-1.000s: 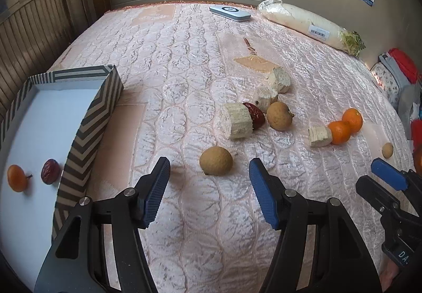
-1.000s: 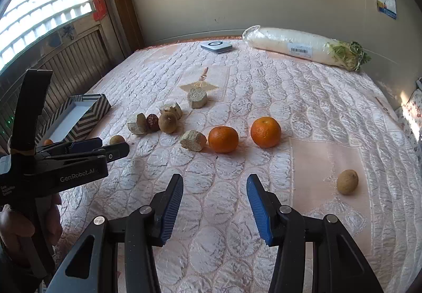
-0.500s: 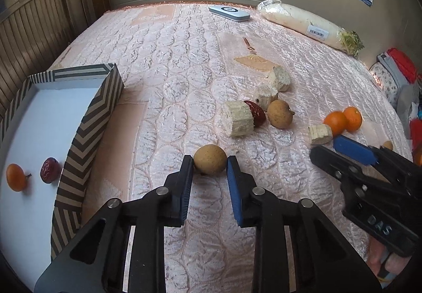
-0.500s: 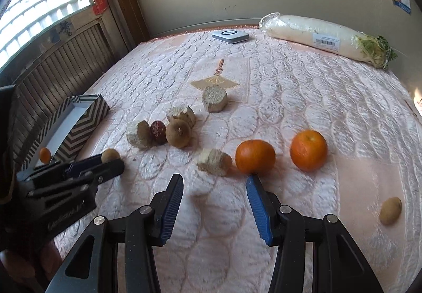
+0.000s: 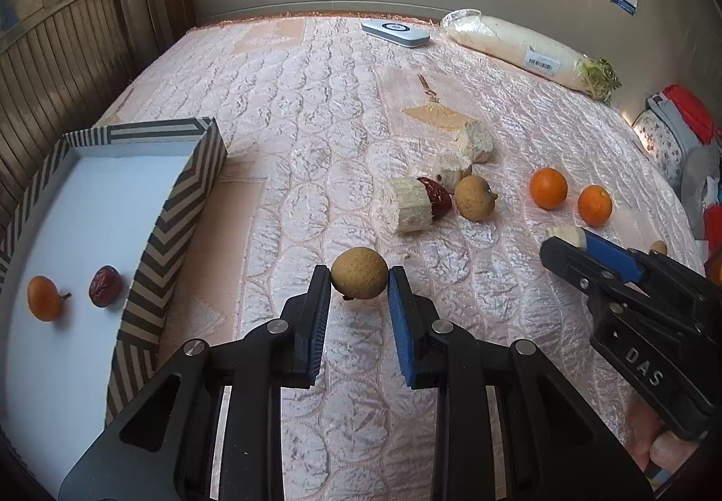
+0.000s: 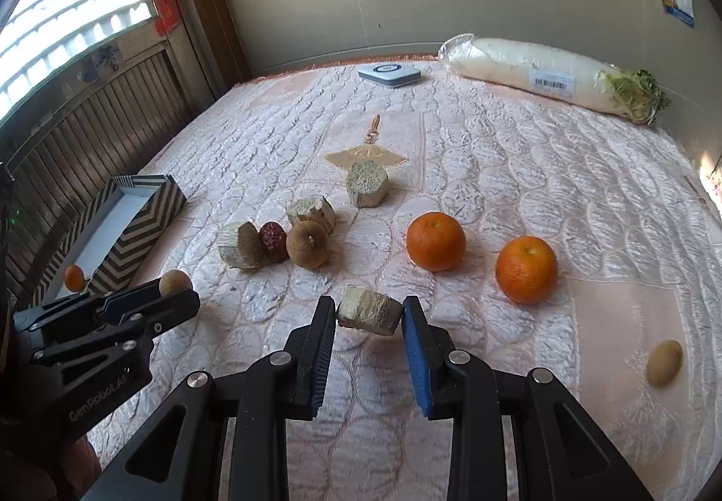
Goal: Organize fruits
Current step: 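Close the left gripper on a brown round fruit while the right grasps a white cube, then carry the brown fruit and white cube over the striped tray with both grippers, then open both grippers to drop the brown fruit and white cube into the tray, then move both open grippers back toward the fruits on the bed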
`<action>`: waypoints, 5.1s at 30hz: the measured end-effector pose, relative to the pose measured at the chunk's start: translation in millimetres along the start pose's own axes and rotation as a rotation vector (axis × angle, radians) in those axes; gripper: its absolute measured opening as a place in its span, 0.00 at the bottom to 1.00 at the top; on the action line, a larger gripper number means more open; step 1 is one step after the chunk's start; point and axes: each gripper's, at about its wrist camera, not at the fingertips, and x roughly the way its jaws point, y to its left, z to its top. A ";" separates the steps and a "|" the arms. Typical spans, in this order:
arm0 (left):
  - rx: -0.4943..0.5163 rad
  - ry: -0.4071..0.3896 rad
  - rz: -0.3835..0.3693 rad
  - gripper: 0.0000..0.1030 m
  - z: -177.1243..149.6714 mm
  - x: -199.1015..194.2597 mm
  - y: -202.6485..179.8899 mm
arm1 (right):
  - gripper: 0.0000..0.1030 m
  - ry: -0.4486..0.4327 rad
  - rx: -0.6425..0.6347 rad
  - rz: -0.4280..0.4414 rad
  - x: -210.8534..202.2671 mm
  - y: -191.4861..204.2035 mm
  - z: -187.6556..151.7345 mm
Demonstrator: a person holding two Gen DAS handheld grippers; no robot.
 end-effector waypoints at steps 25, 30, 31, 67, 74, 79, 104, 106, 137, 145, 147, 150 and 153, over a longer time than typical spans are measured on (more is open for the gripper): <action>0.001 -0.078 0.053 0.25 -4.1 -48.2 4.6 | 0.28 -0.091 -0.066 -0.001 -60.1 35.5 -11.7; -0.004 -0.090 0.066 0.25 -6.1 -55.4 9.9 | 0.28 -0.093 -0.089 0.008 -61.8 46.5 -12.0; -0.008 -0.091 0.067 0.25 -6.2 -56.3 11.3 | 0.28 -0.092 -0.092 0.013 -61.8 48.6 -12.4; -0.186 -0.109 0.222 0.24 -26.4 -84.6 124.2 | 0.28 -0.041 -0.329 0.203 -28.8 181.9 -6.8; -0.255 -0.088 0.259 0.24 -37.1 -85.2 161.1 | 0.28 -0.015 -0.377 0.251 -15.5 212.0 -6.0; -0.301 -0.059 0.276 0.24 -46.8 -82.4 184.0 | 0.28 0.010 -0.416 0.289 -2.8 232.9 -7.0; -0.401 0.058 0.259 0.25 -57.4 -59.2 220.0 | 0.29 0.140 -0.593 0.367 52.6 295.1 -20.6; -0.402 0.057 0.260 0.26 -57.2 -59.0 220.1 | 0.29 0.138 -0.588 0.372 52.5 294.1 -20.8; -0.177 -0.060 0.183 0.47 -16.2 -74.9 107.2 | 0.44 -0.008 -0.372 0.247 -24.1 174.4 -15.2; -0.085 -0.052 0.102 0.47 -5.6 -64.2 50.4 | 0.44 -0.022 -0.256 0.147 -37.0 110.4 -10.2; -0.062 -0.043 0.085 0.47 -3.3 -59.1 36.8 | 0.44 -0.021 -0.231 0.127 -40.5 94.5 -10.7; -0.038 -0.029 0.055 0.47 -0.5 -52.2 20.9 | 0.45 -0.018 -0.200 0.091 -44.5 74.5 -11.1; -0.023 -0.021 0.031 0.47 1.5 -45.7 6.9 | 0.45 -0.019 -0.162 0.060 -48.8 51.4 -11.2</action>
